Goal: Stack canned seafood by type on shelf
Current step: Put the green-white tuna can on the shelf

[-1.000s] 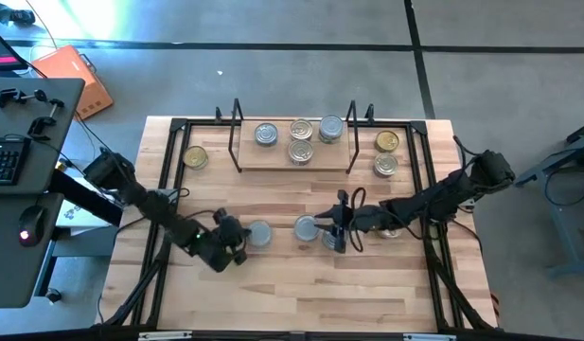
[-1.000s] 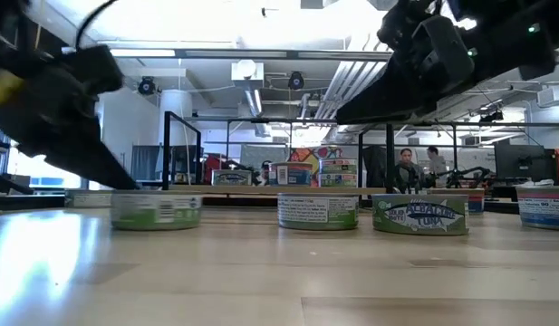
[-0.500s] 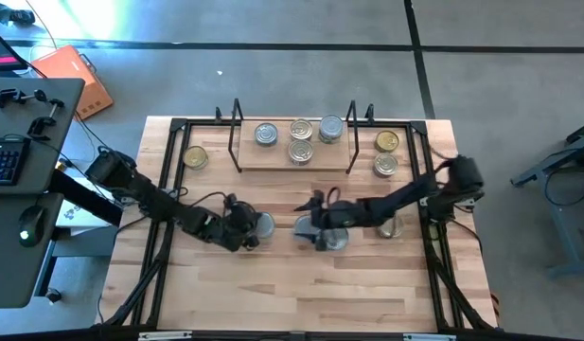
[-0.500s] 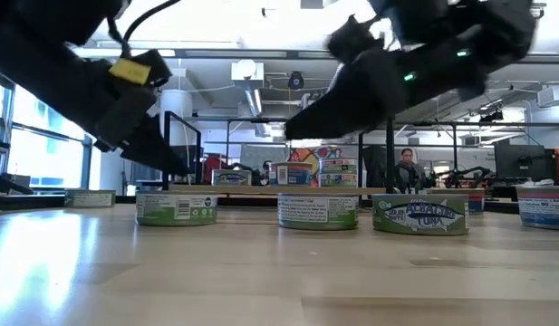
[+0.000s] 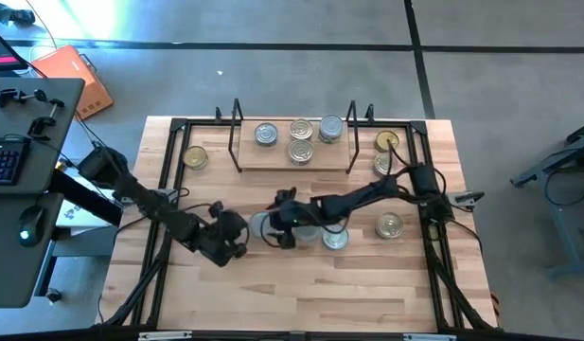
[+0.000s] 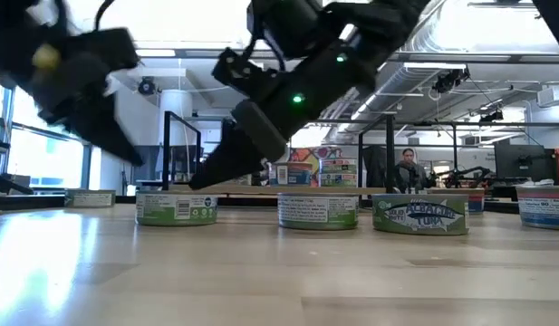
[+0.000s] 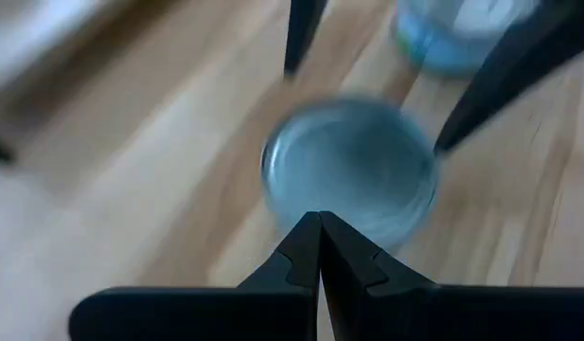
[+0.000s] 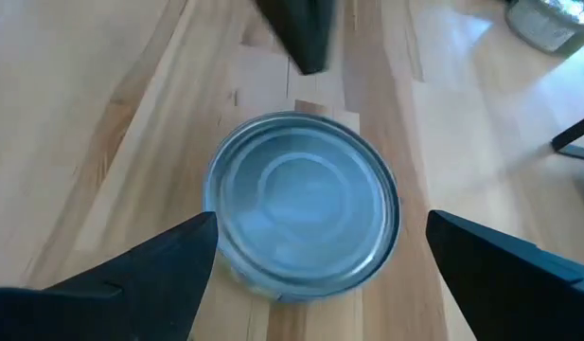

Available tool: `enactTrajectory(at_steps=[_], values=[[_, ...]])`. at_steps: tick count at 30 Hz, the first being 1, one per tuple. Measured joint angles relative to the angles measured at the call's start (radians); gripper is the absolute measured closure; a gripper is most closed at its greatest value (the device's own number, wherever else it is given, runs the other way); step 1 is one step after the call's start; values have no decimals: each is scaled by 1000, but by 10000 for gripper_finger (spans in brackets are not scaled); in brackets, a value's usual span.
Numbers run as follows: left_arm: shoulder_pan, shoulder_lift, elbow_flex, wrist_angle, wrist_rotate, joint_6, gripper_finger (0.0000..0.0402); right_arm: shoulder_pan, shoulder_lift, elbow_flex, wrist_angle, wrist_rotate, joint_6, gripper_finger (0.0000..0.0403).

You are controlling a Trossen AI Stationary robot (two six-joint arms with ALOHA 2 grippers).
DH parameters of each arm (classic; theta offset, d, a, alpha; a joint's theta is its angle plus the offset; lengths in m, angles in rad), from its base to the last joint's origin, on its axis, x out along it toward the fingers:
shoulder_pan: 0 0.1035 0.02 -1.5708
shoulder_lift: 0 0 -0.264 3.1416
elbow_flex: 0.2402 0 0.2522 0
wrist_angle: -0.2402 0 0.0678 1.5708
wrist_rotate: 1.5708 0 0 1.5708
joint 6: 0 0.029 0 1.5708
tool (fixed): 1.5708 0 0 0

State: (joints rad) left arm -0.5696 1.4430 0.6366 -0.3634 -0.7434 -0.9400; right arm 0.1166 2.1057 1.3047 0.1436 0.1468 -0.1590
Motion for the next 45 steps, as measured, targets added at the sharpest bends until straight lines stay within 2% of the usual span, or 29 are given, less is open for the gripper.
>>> enactTrajectory(at_steps=[3,6,10,14,23,29,35,45], values=[[-21,16,-50,15,48,-103,402,-29,16,25,-18,-94,25,29],[-29,44,-110,164,43,-121,402,-50,24,25,-7,-172,28,29],[-11,84,-174,385,16,-66,401,-60,50,25,20,-201,27,29],[22,130,-184,499,6,4,402,-60,84,28,72,-231,27,29],[56,187,-176,512,33,3,402,-68,46,23,15,-248,62,29],[36,180,-176,504,36,-14,402,-71,-45,20,-121,-250,33,29],[8,181,-176,524,27,-19,401,-42,-61,20,-183,-253,27,29],[-35,195,-176,556,-46,-24,402,4,-71,20,-200,-225,55,29]])
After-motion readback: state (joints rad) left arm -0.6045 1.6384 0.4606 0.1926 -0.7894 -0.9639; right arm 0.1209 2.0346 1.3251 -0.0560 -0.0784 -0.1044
